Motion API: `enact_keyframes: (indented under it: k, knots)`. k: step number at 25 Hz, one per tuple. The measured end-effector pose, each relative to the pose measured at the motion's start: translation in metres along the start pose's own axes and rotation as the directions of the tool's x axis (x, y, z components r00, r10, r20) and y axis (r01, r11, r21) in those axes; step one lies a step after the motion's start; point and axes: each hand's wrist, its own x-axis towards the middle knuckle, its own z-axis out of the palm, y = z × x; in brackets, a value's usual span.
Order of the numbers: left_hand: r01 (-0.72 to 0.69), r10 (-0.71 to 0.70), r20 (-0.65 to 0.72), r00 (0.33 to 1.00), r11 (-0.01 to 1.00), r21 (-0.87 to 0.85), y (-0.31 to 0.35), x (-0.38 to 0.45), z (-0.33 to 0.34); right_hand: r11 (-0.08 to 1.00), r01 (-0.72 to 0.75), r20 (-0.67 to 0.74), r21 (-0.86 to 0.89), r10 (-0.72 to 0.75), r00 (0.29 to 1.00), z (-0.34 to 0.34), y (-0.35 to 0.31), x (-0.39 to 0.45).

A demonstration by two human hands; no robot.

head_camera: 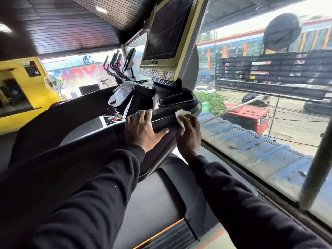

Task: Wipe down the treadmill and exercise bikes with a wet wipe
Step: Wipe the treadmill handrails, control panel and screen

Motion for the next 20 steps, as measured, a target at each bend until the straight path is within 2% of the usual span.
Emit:
enact_keyframes:
  k: [2,4,7,13,16,20]
  knots:
    - [-0.058,0.052,-0.061,0.997,0.992,-0.112,-0.002,-0.006,-0.001,0.999,0.022,0.031,0.049,-0.024,0.999,0.000,-0.013,-0.014]
    - [-0.107,0.062,-0.189,0.980,0.965,-0.240,-0.006,-0.019,-0.002,0.996,-0.016,0.033,0.088,0.013,0.999,0.000,-0.027,-0.019]
    - [-0.083,0.009,-0.289,0.957,0.966,-0.243,-0.019,-0.044,-0.009,0.993,-0.064,0.089,0.102,0.055,0.994,0.004,-0.053,-0.030]
    - [0.055,-0.142,-0.224,0.964,0.932,-0.357,-0.078,-0.095,-0.027,0.995,-0.084,0.207,0.048,0.072,0.976,0.018,-0.118,-0.068]
    - [0.123,-0.196,-0.134,0.971,0.900,-0.419,-0.127,-0.135,-0.036,0.998,-0.060,0.252,0.002,0.058,0.966,0.038,-0.165,-0.106]
    - [0.280,-0.353,-0.050,0.934,0.812,-0.512,-0.204,-0.203,-0.039,0.999,0.018,0.423,-0.033,-0.003,0.906,0.070,-0.229,-0.173]
